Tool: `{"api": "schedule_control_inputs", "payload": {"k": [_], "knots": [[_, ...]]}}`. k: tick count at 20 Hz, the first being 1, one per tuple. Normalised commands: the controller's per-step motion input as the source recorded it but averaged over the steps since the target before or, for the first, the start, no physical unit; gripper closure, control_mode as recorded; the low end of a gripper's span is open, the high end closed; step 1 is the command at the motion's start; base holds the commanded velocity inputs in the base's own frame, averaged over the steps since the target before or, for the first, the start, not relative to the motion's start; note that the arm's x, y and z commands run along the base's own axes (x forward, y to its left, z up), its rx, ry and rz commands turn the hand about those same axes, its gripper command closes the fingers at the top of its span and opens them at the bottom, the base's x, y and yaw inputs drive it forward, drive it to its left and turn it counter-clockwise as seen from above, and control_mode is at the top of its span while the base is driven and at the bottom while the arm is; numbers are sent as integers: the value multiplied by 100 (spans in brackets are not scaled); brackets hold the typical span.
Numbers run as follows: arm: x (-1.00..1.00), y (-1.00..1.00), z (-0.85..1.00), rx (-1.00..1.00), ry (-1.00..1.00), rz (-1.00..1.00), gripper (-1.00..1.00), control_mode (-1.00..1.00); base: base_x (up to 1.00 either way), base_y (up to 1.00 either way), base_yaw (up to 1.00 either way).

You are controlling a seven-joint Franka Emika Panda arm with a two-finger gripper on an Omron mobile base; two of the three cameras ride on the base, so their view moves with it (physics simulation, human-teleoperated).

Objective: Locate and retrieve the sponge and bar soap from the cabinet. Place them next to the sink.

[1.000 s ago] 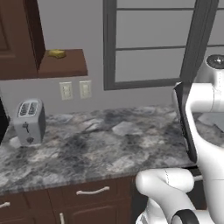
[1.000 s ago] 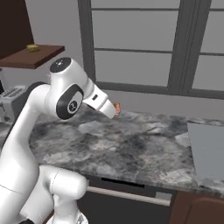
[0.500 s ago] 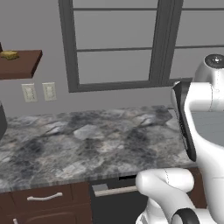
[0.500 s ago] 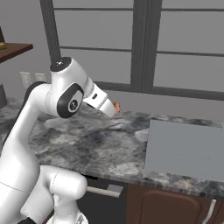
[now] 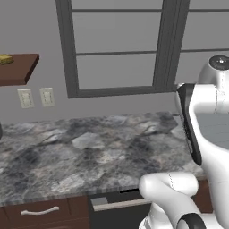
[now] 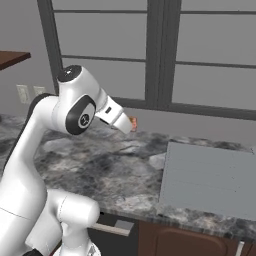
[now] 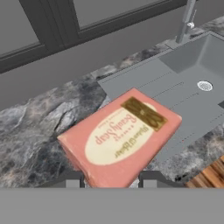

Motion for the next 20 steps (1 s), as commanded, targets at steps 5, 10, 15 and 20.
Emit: {"api": "schedule_control_inputs", "payload": {"k": [5, 10, 15, 20], "knots": [[0, 0, 0, 0, 0, 0, 100, 100, 52, -11, 0], [0, 0, 0, 0, 0, 0, 100, 100, 0, 0, 0], [19, -9, -2, 0, 1, 2, 100, -100, 4, -1, 0], [73, -35, -16, 0, 15, 7, 100, -100, 0, 0, 0]]}}
